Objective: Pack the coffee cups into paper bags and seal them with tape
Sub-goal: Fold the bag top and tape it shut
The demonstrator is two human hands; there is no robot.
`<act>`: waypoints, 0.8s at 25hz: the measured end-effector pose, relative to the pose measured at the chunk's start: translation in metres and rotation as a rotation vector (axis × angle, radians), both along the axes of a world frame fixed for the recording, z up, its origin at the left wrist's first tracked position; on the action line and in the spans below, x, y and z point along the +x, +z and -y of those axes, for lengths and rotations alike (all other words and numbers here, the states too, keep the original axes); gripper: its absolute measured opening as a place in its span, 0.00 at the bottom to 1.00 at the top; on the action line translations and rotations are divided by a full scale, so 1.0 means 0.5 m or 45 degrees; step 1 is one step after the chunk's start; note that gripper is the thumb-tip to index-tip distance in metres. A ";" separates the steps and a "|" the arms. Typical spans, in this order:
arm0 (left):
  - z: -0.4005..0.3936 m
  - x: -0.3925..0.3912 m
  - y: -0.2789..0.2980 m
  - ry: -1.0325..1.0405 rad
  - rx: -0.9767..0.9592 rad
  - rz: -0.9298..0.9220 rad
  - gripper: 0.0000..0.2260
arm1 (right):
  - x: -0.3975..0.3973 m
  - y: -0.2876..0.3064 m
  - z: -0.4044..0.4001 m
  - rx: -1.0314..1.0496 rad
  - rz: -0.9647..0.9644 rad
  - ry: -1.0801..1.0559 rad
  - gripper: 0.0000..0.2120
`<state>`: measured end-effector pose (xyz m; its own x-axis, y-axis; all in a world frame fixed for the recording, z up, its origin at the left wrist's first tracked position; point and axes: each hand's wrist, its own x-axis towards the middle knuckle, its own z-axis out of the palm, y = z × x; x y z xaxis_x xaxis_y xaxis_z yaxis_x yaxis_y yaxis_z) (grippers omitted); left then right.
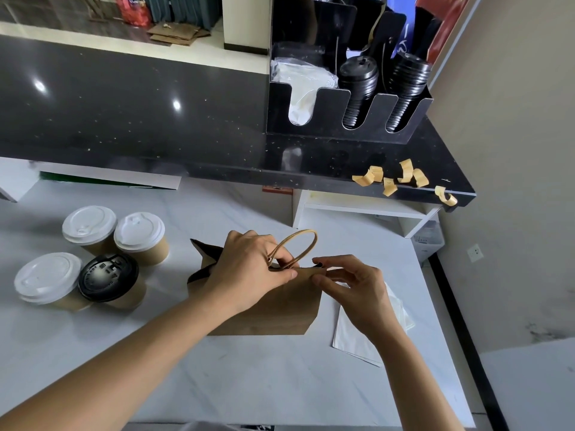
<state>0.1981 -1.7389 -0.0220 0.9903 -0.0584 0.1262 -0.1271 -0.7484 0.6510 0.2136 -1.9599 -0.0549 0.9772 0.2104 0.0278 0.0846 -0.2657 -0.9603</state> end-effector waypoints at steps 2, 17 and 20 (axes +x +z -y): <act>-0.003 0.004 0.001 -0.002 -0.003 0.005 0.03 | 0.007 0.007 0.001 -0.038 0.022 0.038 0.12; -0.027 0.026 -0.002 -0.021 -0.037 -0.045 0.02 | 0.242 0.106 -0.004 -0.004 -0.157 -0.721 0.15; -0.025 0.024 -0.002 -0.034 -0.021 -0.037 0.02 | 0.260 0.107 -0.009 -0.002 -0.166 -0.747 0.16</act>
